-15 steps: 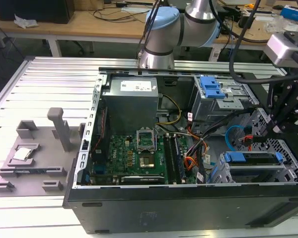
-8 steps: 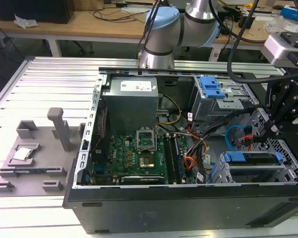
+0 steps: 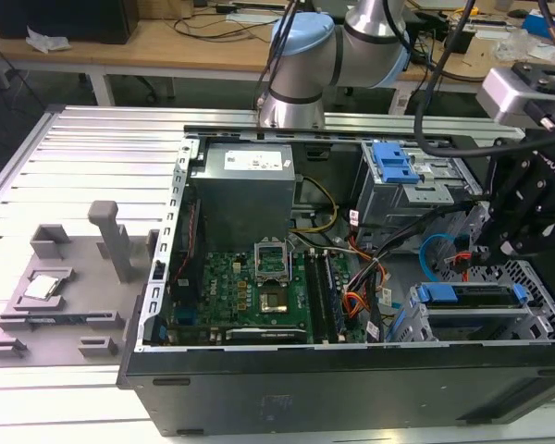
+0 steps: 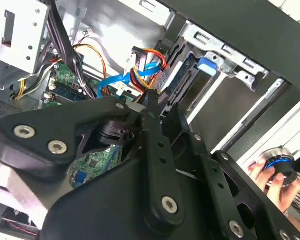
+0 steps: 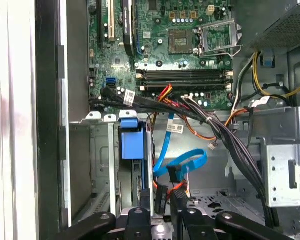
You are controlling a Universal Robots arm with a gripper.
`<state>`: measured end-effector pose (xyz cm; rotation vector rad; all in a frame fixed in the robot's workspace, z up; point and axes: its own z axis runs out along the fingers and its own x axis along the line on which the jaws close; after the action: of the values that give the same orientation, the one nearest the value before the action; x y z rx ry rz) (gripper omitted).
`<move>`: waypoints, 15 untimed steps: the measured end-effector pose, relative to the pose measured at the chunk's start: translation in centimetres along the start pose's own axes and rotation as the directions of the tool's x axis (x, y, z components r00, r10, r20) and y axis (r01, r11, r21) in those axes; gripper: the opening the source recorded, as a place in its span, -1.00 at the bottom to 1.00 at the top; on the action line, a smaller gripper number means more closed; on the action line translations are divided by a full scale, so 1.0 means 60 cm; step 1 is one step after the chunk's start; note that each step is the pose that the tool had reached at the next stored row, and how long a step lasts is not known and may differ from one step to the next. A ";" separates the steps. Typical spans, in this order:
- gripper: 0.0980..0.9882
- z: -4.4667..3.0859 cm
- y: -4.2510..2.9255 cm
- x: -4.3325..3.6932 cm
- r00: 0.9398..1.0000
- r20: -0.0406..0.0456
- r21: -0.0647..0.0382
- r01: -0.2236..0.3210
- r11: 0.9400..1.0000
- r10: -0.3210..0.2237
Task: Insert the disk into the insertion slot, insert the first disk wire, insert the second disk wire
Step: 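Insert the first disk wire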
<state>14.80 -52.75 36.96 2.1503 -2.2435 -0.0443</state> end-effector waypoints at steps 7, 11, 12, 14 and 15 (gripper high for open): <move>-0.54 0.018 -0.001 -0.002 1.000 0.000 0.000 -0.002 1.000 0.002; -0.58 0.019 -0.001 -0.002 1.000 -0.002 0.000 -0.002 1.000 0.002; -0.73 0.019 -0.001 -0.002 1.000 -0.002 0.000 -0.002 1.000 0.002; -0.82 0.019 -0.001 -0.002 1.000 -0.003 0.000 -0.003 1.000 0.003; -0.82 0.019 -0.001 -0.002 1.000 -0.003 0.000 -0.003 1.000 0.003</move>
<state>14.79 -52.65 35.84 2.1459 -2.2444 -0.0409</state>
